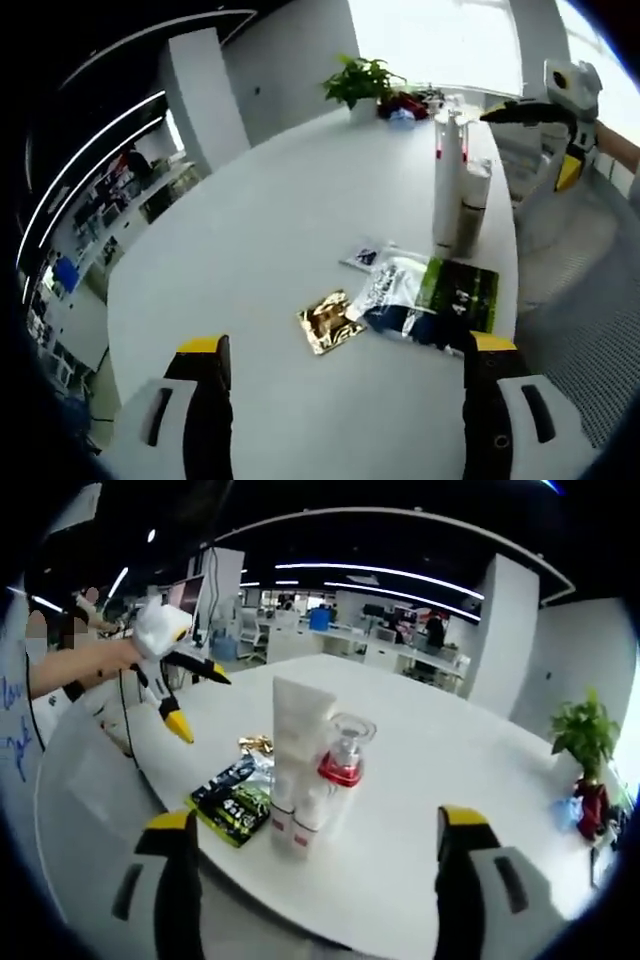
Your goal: Arrange the skincare products in the storage area until every visible bottle or jar stands upright without overlapping.
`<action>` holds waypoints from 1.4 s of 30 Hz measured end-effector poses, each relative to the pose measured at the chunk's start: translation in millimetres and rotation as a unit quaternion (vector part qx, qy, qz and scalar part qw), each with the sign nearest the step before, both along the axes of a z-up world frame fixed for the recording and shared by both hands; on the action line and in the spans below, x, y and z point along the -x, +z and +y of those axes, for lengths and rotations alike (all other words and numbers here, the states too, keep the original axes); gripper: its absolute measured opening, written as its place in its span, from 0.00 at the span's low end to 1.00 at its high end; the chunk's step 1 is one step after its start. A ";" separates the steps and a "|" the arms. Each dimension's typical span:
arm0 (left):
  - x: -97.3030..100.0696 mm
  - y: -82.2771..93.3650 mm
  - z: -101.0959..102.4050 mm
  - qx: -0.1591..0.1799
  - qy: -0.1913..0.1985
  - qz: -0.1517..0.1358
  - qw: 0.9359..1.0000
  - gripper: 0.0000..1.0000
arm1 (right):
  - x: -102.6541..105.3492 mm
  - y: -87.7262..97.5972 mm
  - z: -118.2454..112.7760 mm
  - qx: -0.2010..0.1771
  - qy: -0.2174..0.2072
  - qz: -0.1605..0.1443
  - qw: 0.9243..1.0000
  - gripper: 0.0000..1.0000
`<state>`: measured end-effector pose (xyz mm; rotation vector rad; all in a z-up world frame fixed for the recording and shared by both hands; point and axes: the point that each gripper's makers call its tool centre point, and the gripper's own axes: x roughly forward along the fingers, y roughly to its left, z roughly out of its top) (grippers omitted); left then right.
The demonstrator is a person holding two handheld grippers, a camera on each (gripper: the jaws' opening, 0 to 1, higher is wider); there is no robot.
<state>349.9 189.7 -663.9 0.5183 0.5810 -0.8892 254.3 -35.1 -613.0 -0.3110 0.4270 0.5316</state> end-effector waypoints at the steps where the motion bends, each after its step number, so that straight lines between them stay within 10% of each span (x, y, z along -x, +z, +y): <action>1: -2.4 -1.6 -0.2 -0.003 -0.003 0.002 1.000 0.94 | 0.2 -0.9 -0.1 -0.001 -0.001 0.002 1.000 0.99; 25: -43.3 -35.0 -13.7 -0.084 -0.115 0.026 0.990 0.88 | -0.7 -13.8 -17.5 -0.013 -0.044 0.021 0.999 1.00; 42: -47.3 -55.8 -19.5 -0.160 -0.223 0.031 0.961 0.70 | 2.2 -15.6 -10.3 -0.035 -0.040 0.030 0.998 0.99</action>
